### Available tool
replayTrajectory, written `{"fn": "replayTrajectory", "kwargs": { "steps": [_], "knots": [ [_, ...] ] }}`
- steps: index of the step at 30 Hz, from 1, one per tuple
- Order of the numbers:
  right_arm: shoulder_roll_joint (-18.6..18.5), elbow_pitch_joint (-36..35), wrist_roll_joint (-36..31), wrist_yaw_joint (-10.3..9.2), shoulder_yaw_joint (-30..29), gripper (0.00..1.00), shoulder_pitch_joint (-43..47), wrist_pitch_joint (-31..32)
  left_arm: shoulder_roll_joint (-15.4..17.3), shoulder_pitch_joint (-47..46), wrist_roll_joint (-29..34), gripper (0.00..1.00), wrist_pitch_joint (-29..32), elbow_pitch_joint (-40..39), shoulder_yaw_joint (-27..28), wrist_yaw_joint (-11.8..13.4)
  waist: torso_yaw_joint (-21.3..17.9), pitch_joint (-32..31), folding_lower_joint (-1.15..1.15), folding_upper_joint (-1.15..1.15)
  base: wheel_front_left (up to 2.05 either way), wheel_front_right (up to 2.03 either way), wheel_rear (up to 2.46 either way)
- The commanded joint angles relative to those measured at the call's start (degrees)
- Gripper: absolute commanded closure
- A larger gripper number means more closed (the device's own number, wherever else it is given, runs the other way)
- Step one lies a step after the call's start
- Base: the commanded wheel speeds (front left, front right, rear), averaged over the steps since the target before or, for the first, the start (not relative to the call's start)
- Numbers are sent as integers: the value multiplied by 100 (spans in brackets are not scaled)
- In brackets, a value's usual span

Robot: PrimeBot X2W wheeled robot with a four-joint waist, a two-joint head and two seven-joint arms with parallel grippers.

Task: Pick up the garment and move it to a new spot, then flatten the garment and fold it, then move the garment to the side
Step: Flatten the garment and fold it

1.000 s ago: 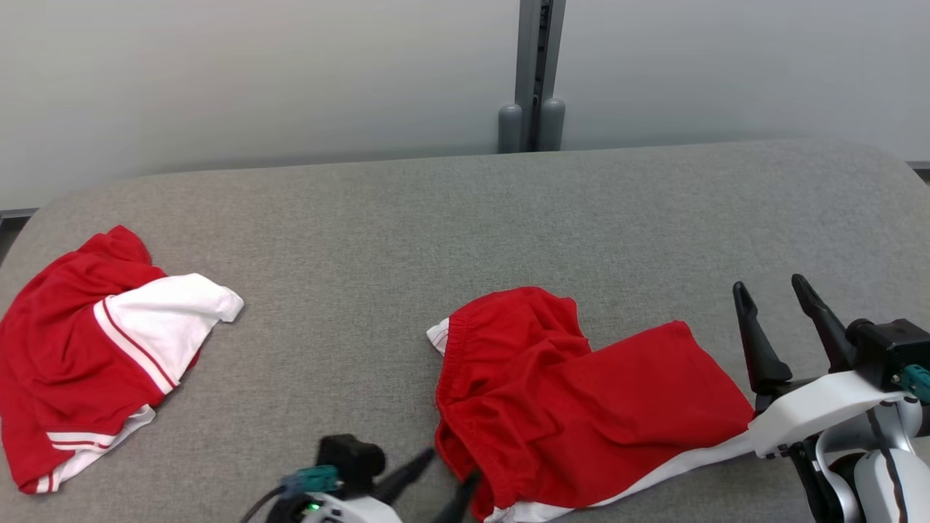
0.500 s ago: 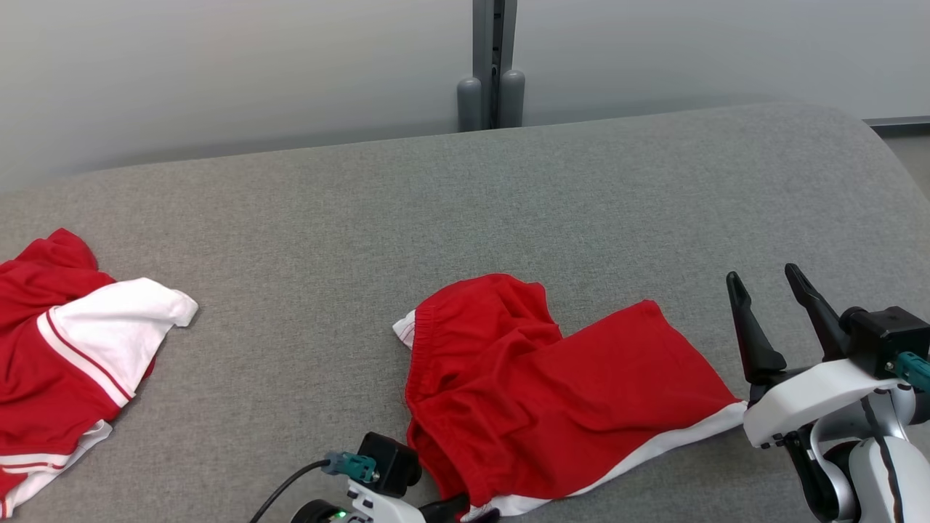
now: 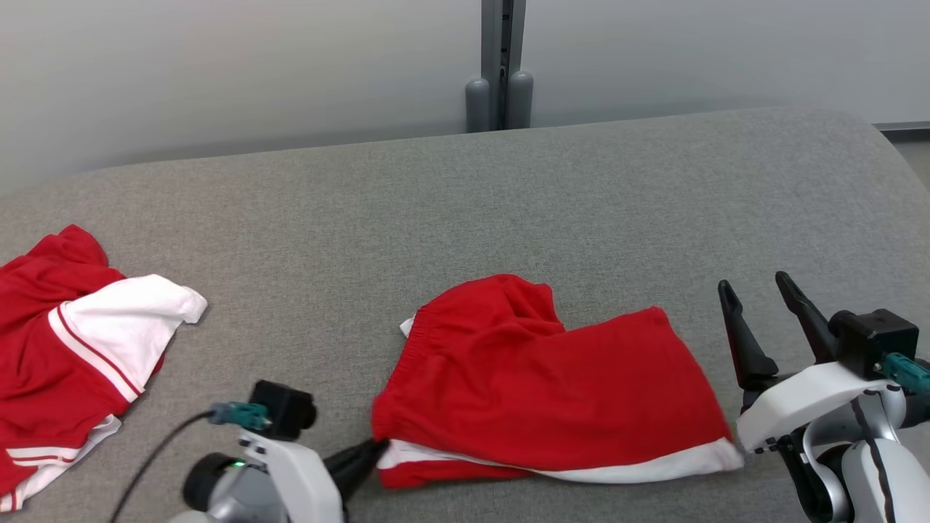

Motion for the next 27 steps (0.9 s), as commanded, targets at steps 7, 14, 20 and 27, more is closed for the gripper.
{"fn": "replayTrajectory", "kwargs": {
  "steps": [7, 14, 20, 27],
  "knots": [
    [-61, 20, 61, 1, 100, 0, -70, 68, 788, -76, -478, 100, 354, -89, -20, -51, 24, -9, 0, 0, 0, 0, 0],
    [-134, 45, 86, 1, 73, 0, -43, 98, 1637, 150, -981, 100, 45, -458, -636, -44, 39, -18, 0, 0, 0, 0, 0],
    [-96, 77, 77, 1, 99, 0, -23, 133, 1829, 202, -1145, 0, -269, -328, -839, -44, 133, -70, 0, 0, 0, 0, 0],
    [-47, 117, 106, 1, 148, 0, 23, 103, 1987, 218, -979, 0, -749, -257, -778, 37, 230, -205, 0, 0, 0, 0, 0]
  ]
}}
